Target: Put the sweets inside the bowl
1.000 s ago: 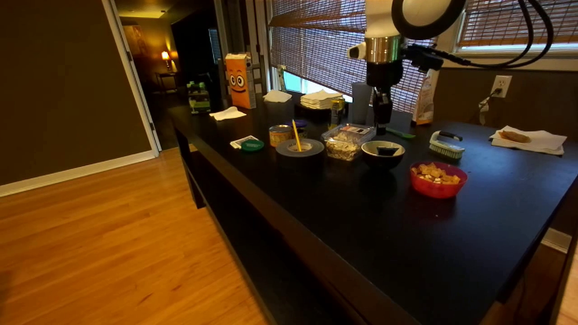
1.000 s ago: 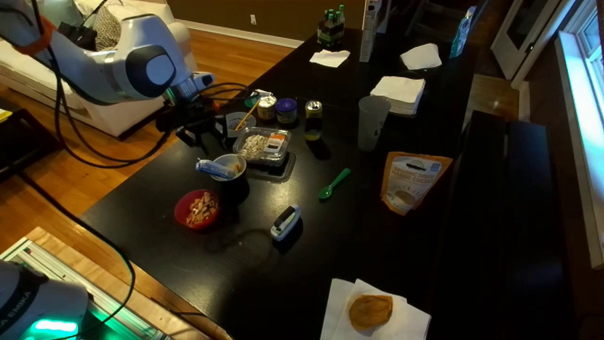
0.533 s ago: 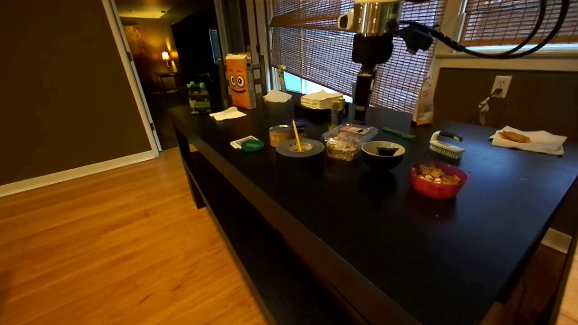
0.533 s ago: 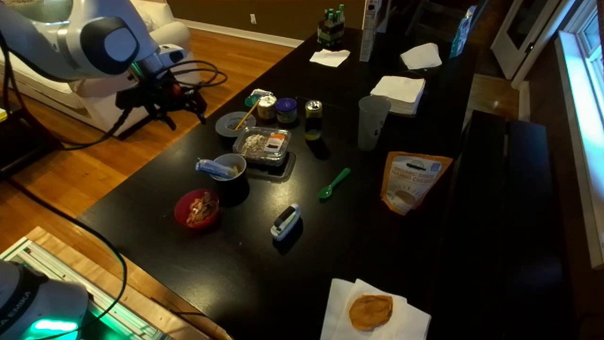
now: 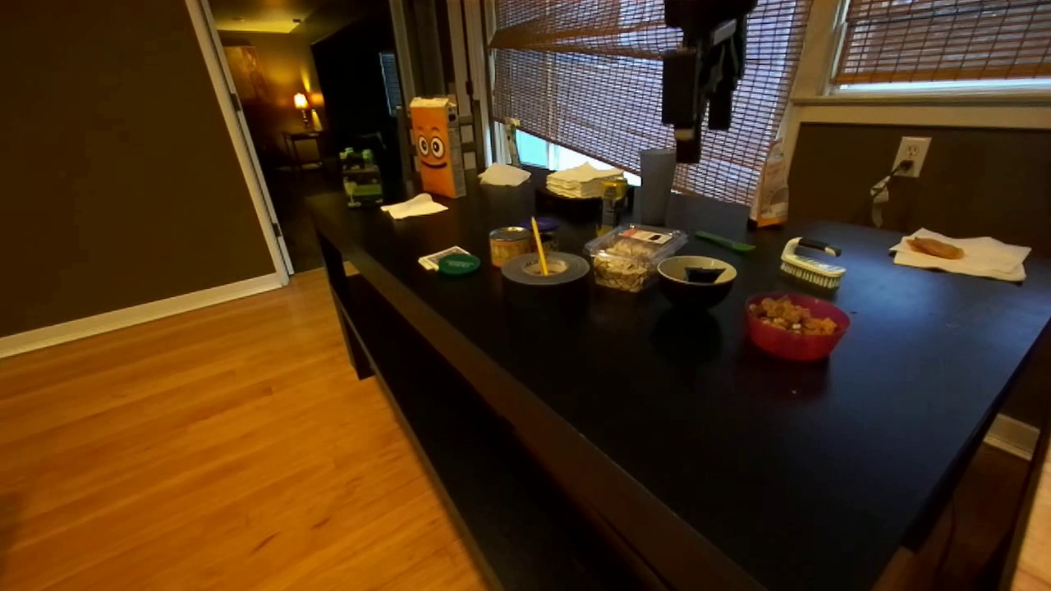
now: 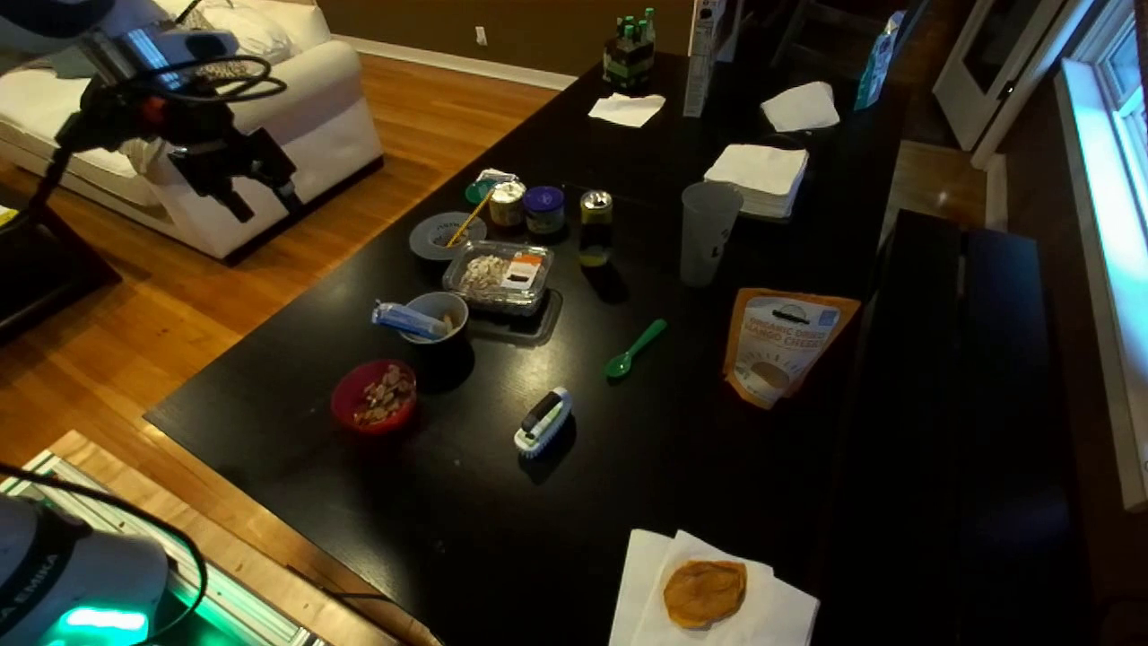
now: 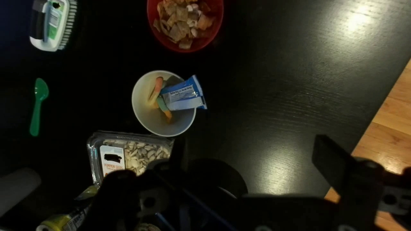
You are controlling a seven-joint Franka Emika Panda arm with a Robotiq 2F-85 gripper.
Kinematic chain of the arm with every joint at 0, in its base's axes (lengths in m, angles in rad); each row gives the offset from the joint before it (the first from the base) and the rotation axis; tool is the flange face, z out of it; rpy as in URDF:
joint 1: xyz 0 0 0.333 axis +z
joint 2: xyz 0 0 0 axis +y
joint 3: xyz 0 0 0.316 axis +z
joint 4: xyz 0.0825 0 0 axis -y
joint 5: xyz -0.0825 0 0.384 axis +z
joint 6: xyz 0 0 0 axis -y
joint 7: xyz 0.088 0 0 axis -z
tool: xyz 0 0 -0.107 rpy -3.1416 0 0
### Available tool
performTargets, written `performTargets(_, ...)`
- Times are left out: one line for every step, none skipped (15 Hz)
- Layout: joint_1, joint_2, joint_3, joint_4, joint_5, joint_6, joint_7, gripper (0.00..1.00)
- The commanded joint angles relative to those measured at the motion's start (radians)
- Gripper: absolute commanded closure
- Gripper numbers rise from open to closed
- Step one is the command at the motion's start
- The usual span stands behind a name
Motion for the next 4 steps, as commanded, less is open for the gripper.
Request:
performTargets(0.002,-0.028,0.021,-0.001,0.003,-0.023,0.014,0.00)
performTargets(0.007,-0.051,0.031,-0.006,0.003,-0.035,0.024,0.00)
performTargets(0.008,-0.066,0.034,-0.013,0.004,-0.038,0.026,0.00)
performTargets(0.008,-0.073,0.033,-0.019,0.004,-0.038,0.026,0.00)
